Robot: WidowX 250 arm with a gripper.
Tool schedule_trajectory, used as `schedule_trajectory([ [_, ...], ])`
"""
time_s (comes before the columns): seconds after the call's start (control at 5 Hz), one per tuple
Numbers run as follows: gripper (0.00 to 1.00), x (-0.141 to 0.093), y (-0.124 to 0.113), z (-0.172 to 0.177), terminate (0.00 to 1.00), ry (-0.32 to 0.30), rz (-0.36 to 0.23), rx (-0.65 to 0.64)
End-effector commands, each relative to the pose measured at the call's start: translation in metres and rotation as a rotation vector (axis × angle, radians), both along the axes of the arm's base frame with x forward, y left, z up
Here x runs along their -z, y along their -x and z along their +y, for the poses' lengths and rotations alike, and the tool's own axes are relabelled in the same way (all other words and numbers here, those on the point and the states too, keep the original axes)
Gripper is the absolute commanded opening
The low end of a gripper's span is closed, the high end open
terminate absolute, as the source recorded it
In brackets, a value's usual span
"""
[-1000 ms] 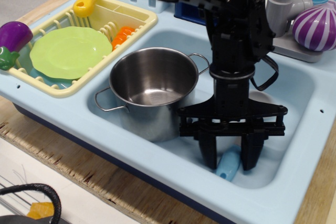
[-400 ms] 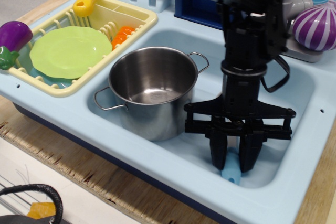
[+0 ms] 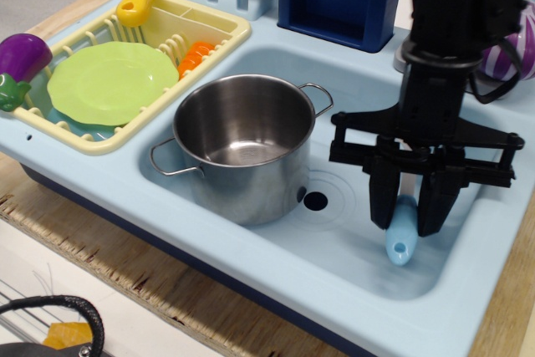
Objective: Put spoon in pot
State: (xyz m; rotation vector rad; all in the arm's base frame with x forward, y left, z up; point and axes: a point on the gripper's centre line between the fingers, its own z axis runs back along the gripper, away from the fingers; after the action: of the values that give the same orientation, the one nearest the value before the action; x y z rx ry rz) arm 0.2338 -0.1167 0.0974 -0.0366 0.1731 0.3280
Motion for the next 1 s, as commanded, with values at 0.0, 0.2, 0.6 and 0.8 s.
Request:
schedule_trajectory([
  [0.0,0.0,-0.043,0.002,0.0,0.0,-0.002,-0.032,-0.099],
  [0.2,0.0,-0.069,0.008,0.0,0.0,-0.037,-0.008,-0.214],
  [0.6,0.0,-0.1,0.034,0.017,0.0,-0.085,0.029,-0.443],
  [0.8,0.0,-0.09,0.037,0.033,0.0,-0.024,0.131,-0.565],
])
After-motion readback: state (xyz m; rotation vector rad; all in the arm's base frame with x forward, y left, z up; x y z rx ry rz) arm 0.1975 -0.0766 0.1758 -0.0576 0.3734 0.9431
